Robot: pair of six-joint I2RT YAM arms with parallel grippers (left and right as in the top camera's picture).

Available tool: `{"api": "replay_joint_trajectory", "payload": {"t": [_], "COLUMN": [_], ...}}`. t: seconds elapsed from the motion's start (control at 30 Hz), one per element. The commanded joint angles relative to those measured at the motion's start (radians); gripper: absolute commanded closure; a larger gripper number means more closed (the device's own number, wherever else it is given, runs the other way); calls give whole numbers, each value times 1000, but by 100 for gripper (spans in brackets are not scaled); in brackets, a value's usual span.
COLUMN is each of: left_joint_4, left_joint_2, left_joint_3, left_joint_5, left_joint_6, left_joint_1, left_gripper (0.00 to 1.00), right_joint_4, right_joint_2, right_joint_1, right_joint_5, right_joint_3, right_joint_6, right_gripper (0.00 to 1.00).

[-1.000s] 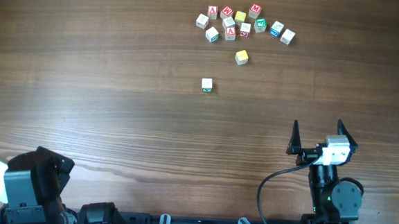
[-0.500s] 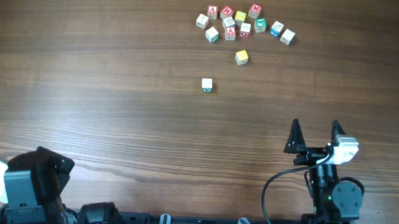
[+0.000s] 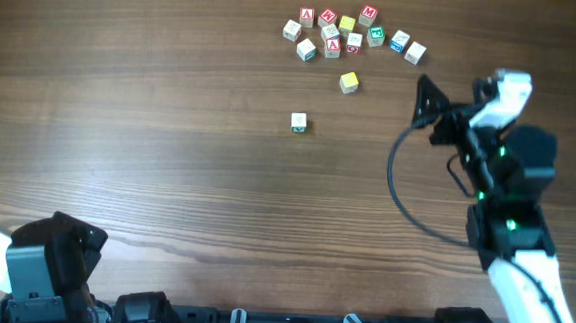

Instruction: Form a horizontal line

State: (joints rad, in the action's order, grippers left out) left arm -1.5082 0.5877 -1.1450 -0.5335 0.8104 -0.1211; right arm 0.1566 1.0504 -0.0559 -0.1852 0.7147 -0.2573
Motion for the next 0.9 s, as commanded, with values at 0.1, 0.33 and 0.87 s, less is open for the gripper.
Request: {"api": "replay_joint_trajectory", "payload": {"t": [0.1, 0.33, 0.87], "left_joint_4": [1, 1, 1], "left_joint_2": [-7, -7, -7], "left_joint_3": [3, 3, 3], "left_joint_5": [-6, -6, -6], "left_joint_6": [13, 13, 13], "left_joint_1": [-8, -8, -8], "left_gripper": [0, 0, 0], "right_joint_4": [16, 35, 77], "right_joint_2": [92, 93, 251], "right_joint_1": [3, 3, 4], "right_joint_5": [-107, -108, -228], "right_joint_3": [164, 177, 322], "right_joint_6": [52, 71, 71], "right_gripper": [0, 0, 0]}}
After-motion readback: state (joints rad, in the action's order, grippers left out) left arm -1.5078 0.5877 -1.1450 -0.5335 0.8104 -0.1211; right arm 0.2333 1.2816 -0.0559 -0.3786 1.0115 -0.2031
